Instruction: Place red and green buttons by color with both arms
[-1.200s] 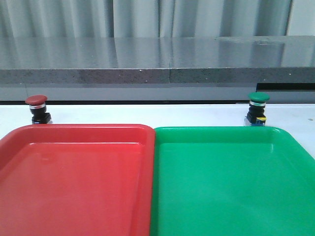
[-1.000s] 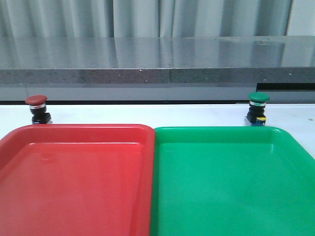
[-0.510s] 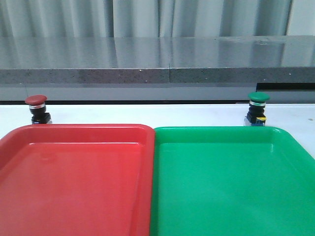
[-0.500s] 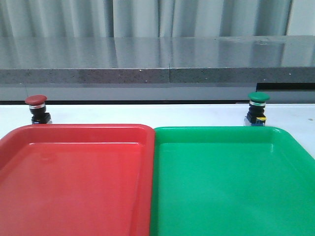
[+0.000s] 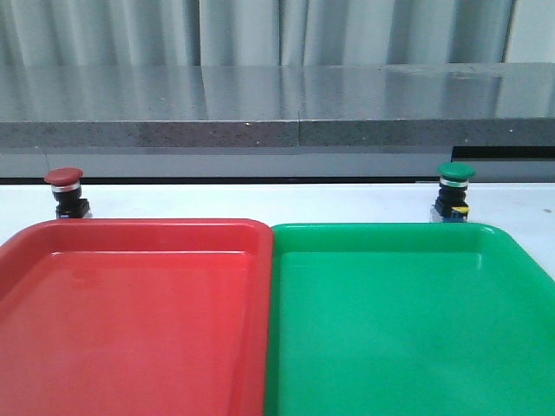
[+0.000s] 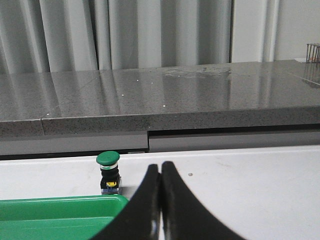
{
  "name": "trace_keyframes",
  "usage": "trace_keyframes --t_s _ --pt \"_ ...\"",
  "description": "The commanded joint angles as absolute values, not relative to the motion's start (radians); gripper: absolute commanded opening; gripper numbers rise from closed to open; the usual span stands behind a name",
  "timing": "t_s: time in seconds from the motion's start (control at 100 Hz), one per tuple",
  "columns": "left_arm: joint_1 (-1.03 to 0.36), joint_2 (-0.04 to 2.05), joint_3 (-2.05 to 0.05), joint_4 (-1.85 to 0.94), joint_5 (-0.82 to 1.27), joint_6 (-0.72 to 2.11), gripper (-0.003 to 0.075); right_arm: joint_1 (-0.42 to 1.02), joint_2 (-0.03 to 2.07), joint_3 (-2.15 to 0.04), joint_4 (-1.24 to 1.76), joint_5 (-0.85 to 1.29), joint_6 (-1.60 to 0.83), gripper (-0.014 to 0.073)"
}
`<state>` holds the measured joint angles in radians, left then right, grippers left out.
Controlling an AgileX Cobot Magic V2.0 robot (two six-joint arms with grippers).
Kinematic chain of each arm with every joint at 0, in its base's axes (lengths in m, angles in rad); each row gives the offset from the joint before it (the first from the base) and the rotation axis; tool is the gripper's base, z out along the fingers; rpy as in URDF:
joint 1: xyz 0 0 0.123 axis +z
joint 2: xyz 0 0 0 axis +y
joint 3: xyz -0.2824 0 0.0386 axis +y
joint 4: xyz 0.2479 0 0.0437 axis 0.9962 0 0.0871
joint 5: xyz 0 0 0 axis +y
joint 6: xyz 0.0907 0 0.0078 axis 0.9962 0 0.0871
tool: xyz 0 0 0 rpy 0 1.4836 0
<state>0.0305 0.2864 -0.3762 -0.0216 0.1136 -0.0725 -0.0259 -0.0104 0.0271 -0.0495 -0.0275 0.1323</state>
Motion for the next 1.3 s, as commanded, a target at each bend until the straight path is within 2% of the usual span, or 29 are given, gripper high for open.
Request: trace_keyframes --t_s 0.0,0.2,0.27,0.34,0.51,0.6,1.06,1.29 --pt "0.032 0.379 -0.482 -0.023 0.094 -0.075 -0.0020 -0.034 -0.033 0.009 -0.060 -0.099 0.128 -0.0064" --pt "0.032 0.583 -0.657 -0.021 0.235 -0.075 -0.0016 -0.034 -0.033 0.009 -0.060 -0.099 0.128 -0.0064" --pt "0.032 0.655 -0.697 -0.021 0.243 -0.075 0.0022 -0.034 -0.033 0.009 -0.060 -0.099 0.128 -0.0064" --pt "0.032 0.721 -0.723 -0.021 0.237 -0.075 0.0107 -0.034 -0.033 0.009 -0.060 -0.099 0.128 -0.0064" --pt "0.032 0.866 -0.777 -0.021 0.239 -0.075 0.0400 -0.034 -0.033 0.009 -0.060 -0.099 0.128 -0.0064" --pt "0.032 0.954 -0.813 -0.028 0.265 -0.075 0.0466 -0.034 -0.033 0.009 -0.060 -0.099 0.128 -0.0064" --pt "-0.061 1.369 -1.232 -0.075 0.686 -0.073 0.0461 -0.034 -0.033 0.009 -0.060 -0.099 0.128 -0.0064" --pt "-0.096 1.549 -1.397 -0.075 0.748 -0.045 0.0461 -0.034 -0.033 0.009 -0.060 -0.099 0.128 -0.0064"
